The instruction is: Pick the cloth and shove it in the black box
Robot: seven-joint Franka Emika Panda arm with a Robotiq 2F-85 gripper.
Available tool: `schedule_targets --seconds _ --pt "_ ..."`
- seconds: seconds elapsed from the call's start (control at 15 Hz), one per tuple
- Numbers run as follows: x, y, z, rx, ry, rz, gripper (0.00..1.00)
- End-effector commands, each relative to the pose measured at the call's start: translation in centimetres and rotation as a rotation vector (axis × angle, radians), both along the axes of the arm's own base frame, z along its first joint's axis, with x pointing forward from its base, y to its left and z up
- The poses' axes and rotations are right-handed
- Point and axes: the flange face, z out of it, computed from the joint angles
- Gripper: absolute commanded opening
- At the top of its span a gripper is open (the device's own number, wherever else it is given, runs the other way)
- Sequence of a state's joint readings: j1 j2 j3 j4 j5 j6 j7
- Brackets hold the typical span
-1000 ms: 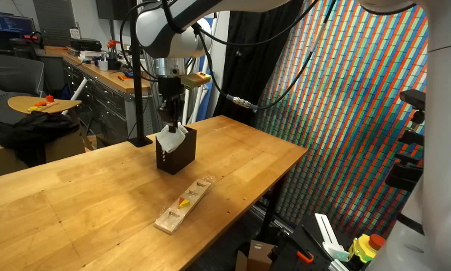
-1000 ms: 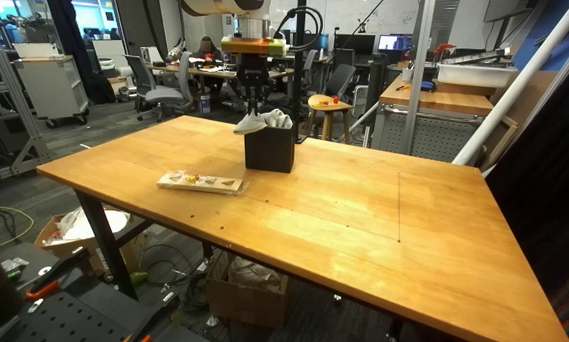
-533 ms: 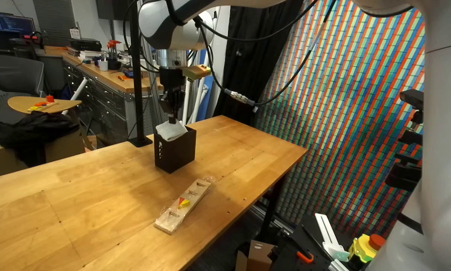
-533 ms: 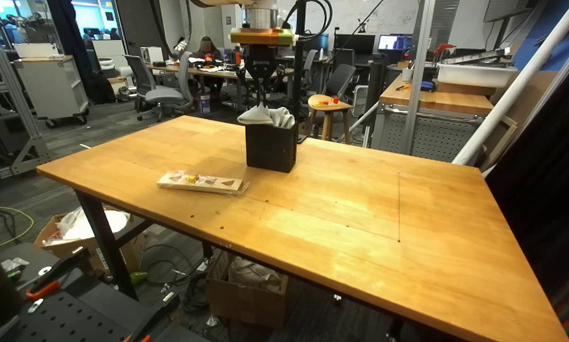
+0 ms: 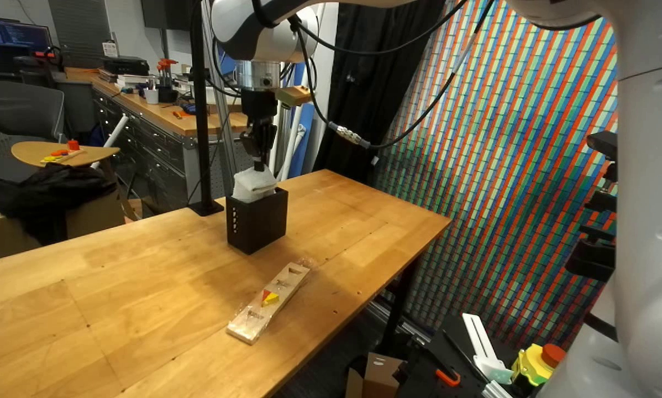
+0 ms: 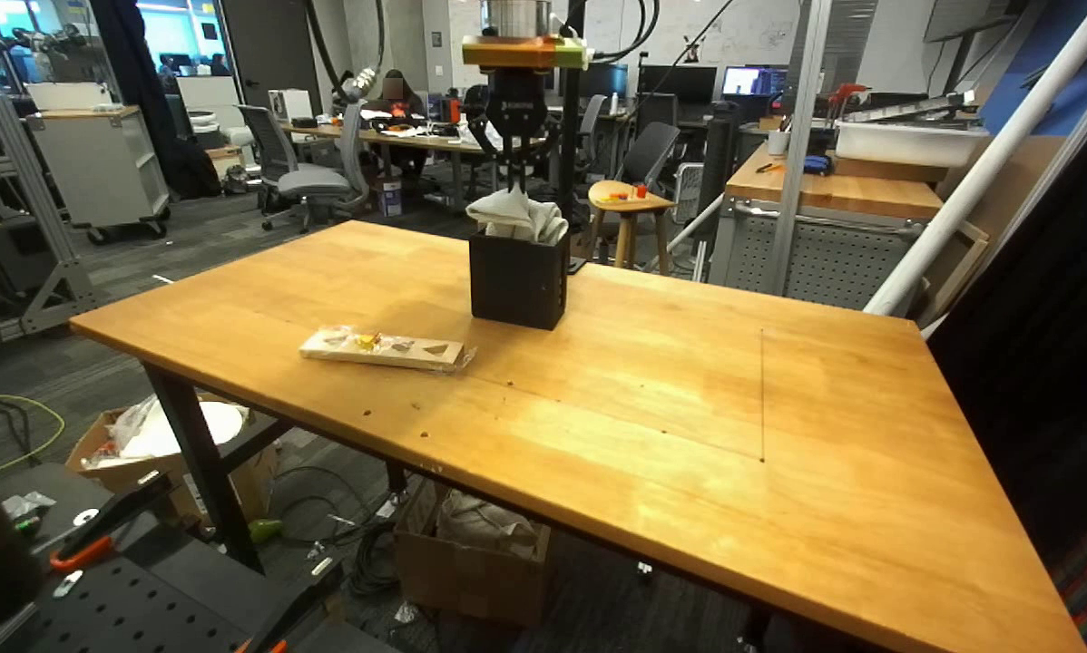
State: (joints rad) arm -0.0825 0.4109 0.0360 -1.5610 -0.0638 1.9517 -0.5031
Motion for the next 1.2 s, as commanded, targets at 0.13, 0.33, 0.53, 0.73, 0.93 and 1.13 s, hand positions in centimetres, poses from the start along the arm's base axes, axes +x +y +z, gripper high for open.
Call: schedule_targets --seconds 0.13,0.33,0.53,0.73,0.93,1.13 --pt "2.2 -1.4 -0.2 0.0 0.0 0.038 0.04" --pt "3.1 -1.7 -1.5 0.015 0.005 0.044 0.04" --pt "3.5 -1.6 -3.1 0.035 0.024 0.045 0.04" --pt "3.7 -1.8 -4.4 0.049 0.048 0.039 0.04" --pt "3.8 -1.8 -5.2 0.057 0.069 0.038 0.04" --pt "3.9 -2.0 -5.5 0.06 0.085 0.036 0.04"
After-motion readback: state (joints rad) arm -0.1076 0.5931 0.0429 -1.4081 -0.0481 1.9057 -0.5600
